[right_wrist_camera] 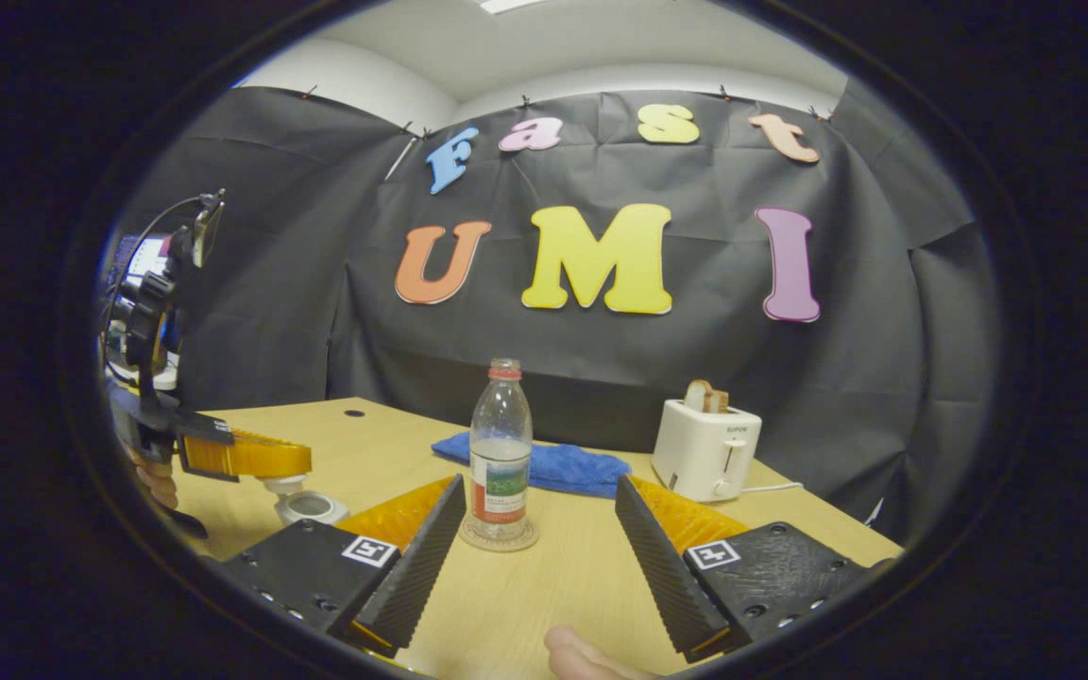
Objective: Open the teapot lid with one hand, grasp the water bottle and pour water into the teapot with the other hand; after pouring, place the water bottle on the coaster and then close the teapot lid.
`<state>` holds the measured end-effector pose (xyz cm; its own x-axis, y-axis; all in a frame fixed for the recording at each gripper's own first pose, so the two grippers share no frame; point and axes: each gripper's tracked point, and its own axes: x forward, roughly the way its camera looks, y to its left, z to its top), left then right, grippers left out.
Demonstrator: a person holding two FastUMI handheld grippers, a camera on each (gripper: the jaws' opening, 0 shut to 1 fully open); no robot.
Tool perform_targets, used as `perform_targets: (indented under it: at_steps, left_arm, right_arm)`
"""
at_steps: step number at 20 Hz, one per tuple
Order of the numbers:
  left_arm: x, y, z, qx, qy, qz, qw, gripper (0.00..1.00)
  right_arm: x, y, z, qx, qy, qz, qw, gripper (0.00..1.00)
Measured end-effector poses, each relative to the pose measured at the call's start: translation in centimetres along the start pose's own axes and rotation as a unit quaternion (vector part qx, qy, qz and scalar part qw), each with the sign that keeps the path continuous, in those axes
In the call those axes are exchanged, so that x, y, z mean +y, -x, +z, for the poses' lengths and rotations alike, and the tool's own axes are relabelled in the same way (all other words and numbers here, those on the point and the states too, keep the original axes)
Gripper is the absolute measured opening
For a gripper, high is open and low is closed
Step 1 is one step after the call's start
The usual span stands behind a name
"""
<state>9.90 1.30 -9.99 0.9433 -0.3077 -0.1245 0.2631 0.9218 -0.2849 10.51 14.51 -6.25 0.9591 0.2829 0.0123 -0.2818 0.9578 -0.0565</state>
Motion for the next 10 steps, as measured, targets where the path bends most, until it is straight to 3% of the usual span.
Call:
perform_targets:
  at_steps: [7,10]
  left_arm:
    - [-2.1,-1.2,-1.6,0.002,-0.006,-0.023,1.000,0.04]
    - [-1.7,-1.8,-1.6,-0.002,-0.024,-0.005,1.000,0.04]
  right_arm:
    - [-1.6,1.3,0.0,-0.011,-0.030,-0.006,0.999,0.95]
    - [-1.7,1.8,-0.3,-0.011,-0.029,-0.007,0.999,0.95]
